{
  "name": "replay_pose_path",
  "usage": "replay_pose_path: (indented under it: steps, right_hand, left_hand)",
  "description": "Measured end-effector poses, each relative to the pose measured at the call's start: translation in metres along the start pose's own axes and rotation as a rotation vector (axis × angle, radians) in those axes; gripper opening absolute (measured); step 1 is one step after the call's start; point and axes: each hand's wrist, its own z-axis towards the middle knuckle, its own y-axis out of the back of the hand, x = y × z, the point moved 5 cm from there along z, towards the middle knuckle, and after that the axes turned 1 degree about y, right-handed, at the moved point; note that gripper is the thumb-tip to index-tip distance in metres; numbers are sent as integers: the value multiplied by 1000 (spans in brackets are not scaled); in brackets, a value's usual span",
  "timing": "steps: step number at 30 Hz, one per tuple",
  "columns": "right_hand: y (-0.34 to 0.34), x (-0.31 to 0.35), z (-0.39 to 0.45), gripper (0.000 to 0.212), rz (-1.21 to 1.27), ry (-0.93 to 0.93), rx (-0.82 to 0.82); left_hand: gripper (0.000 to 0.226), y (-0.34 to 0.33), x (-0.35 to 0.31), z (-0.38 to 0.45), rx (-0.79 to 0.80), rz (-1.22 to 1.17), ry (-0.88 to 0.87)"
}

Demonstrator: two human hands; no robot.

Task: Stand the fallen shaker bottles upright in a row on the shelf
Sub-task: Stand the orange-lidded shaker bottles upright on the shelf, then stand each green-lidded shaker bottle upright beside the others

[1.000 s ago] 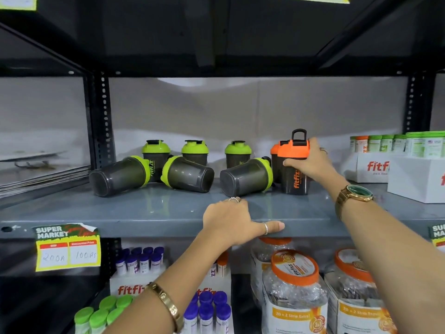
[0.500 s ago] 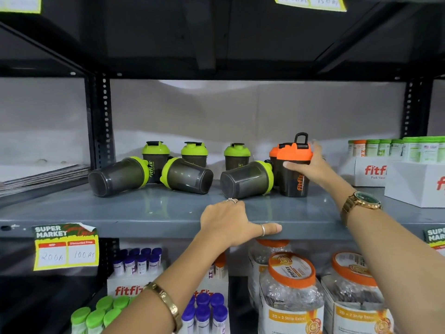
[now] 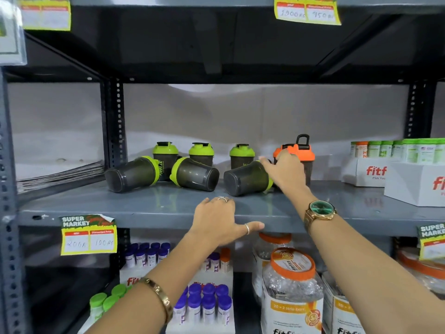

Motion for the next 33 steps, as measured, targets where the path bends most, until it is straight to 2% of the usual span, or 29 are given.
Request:
replay_pose_path:
  steps: [3, 6, 11, 15, 17, 18, 20, 23, 28, 33]
  right_hand:
    - [-22, -1, -3, 82, 188, -278, 182]
    - [-41, 0, -9, 97, 420, -495, 312]
    - [-59, 1, -8, 97, 636, -657, 388]
    - [-61, 4, -9, 78, 750, -704, 479]
    - [-61, 4, -7, 62, 795, -676, 454]
    - [-61, 4, -3, 63, 793, -638, 417]
    - [-57, 4, 5, 82, 694, -512, 295]
    - [-47, 6, 14, 103, 362, -258, 194]
    - [-50, 18, 8, 112, 154, -4, 264]
    - [-50, 21, 5, 111, 165, 29, 274]
  left_hand:
    - [77, 4, 12, -8, -27, 27, -28]
    - [78, 5, 22, -13, -44, 69, -51]
    - [83, 1, 28, -19, -105, 94, -74]
    - [117, 2, 24, -21, -129, 50, -83]
    - [114, 0, 25, -21, -166, 16, -71]
    - [106, -2, 26, -22, -207, 2, -60]
    - [96, -7, 28, -24, -285, -17, -30]
    - [92, -14, 26, -28, -343, -35, -1]
    - [83, -14, 25, -31, -480, -30, 14]
    - [83, -13, 25, -31, -440, -42, 23]
